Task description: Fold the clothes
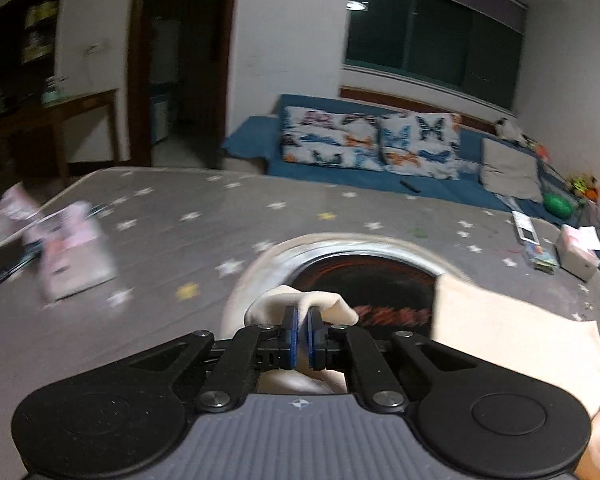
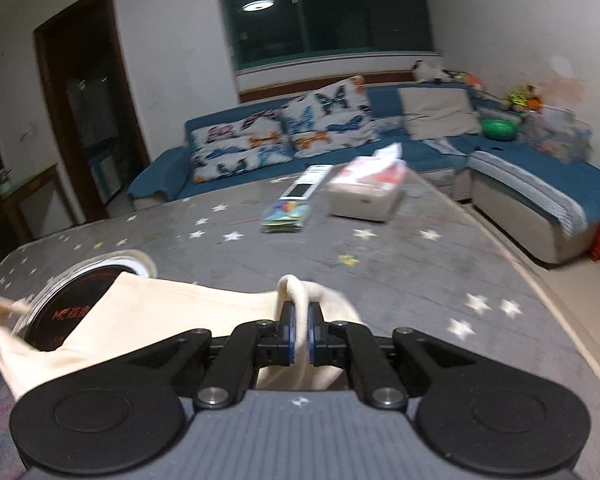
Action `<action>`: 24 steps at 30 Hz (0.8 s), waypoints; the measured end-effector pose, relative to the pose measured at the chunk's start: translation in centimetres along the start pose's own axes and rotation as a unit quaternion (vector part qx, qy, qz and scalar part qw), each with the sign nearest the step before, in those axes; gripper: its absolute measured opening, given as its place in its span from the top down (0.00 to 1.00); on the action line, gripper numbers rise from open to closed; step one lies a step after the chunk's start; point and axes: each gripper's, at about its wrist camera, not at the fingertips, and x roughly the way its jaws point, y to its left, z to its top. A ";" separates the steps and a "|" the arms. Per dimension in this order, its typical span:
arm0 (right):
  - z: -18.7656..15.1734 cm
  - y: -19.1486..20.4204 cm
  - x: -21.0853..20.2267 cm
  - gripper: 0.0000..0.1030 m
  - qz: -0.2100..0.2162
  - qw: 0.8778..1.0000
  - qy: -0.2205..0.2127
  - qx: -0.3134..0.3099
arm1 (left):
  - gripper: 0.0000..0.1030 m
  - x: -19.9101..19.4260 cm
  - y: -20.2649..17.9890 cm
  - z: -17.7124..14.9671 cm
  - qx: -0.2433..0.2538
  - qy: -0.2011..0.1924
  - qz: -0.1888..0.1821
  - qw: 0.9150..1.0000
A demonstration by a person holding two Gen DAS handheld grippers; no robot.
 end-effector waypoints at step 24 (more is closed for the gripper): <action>-4.3 -6.3 -4.3 0.65 -0.076 0.996 0.040 0.025 | 0.55 -8.6 -3.8 -7.4 0.127 0.031 -0.171 0.976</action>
